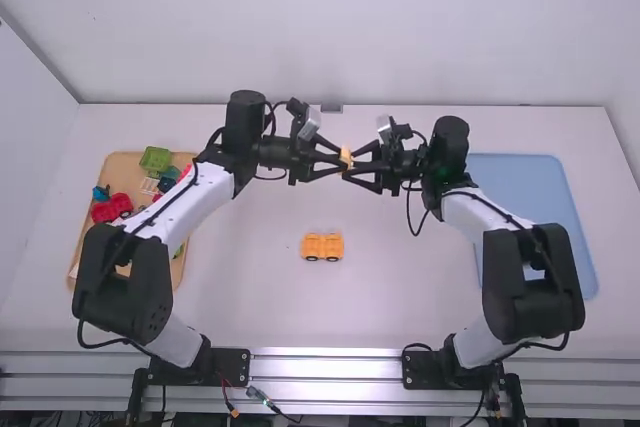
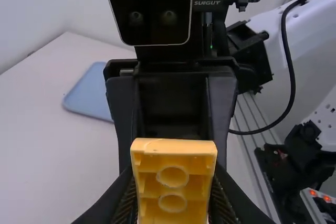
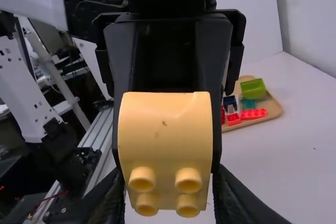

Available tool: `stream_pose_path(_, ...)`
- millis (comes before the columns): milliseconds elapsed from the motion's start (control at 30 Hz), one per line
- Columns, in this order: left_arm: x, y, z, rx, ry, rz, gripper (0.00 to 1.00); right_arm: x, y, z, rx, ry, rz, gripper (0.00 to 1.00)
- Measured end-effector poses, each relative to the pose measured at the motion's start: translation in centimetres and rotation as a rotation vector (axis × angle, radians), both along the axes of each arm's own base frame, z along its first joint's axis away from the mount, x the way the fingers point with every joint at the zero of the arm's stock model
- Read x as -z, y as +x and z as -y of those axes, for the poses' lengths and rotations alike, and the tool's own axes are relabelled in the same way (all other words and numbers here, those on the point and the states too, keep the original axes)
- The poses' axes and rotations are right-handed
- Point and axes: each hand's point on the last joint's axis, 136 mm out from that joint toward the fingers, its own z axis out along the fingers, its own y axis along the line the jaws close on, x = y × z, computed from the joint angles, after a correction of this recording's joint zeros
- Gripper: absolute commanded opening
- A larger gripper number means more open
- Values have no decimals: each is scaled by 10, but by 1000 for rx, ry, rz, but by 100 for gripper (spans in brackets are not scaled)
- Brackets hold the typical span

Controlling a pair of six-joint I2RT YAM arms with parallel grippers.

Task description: Assemble lego blocks to make yellow taxi

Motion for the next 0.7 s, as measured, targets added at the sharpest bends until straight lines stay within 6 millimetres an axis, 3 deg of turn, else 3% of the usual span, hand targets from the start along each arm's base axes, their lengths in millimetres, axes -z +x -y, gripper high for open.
stream_pose_path(567,-1,1,0,-2,-4,-2,2,0,0,0,-1,0,6,17)
stream_pose_path(633,-1,1,0,-2,-4,-3,9,0,0,0,-1,0,6,14)
stream_pose_path(667,-2,1,0,-1,-4,-2,19,0,0,0,-1,0,5,13)
stream_pose_path(700,-1,1,0,-2,-4,-3,23,0,0,0,-1,0,6,12)
